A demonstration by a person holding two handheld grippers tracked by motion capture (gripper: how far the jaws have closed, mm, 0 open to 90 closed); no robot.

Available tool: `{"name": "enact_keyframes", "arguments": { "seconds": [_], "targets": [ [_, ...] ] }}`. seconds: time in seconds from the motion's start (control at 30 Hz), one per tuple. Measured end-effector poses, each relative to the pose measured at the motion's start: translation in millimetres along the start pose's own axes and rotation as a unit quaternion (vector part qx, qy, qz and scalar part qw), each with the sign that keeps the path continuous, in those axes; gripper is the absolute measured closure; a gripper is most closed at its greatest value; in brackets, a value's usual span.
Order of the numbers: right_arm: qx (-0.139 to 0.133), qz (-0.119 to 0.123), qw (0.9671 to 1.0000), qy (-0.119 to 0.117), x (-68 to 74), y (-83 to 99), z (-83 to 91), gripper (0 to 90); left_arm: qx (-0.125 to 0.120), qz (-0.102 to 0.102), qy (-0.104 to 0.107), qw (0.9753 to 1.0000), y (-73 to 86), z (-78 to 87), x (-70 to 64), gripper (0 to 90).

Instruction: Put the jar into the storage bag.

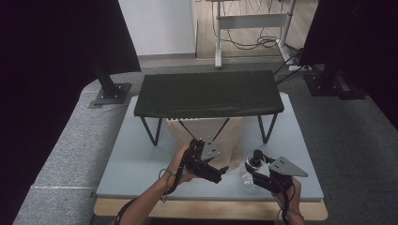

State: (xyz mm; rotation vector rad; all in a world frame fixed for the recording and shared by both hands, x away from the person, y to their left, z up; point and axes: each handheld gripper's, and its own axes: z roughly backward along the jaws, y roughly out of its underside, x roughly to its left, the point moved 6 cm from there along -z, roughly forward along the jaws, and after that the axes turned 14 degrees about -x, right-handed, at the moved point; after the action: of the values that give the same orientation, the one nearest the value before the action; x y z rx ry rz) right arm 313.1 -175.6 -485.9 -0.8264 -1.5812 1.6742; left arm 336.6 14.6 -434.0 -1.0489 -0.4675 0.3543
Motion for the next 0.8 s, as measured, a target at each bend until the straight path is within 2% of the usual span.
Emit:
{"name": "enact_keyframes", "arguments": {
  "seconds": [0.27, 0.8],
  "targets": [
    [-0.023, -0.001, 0.9997, 0.010, -3.1, -14.5, 4.6, 37.3, -0.002, 0.000, -0.001, 1.0000, 2.0, -1.6, 0.2, 5.5],
    [-0.078, 0.004, 0.9968, 0.017, 3.2, -51.8, 8.3, 37.4, -0.001, -0.006, 0.006, 1.0000, 2.6, -1.2, 1.1, 5.6]
  ]
}}
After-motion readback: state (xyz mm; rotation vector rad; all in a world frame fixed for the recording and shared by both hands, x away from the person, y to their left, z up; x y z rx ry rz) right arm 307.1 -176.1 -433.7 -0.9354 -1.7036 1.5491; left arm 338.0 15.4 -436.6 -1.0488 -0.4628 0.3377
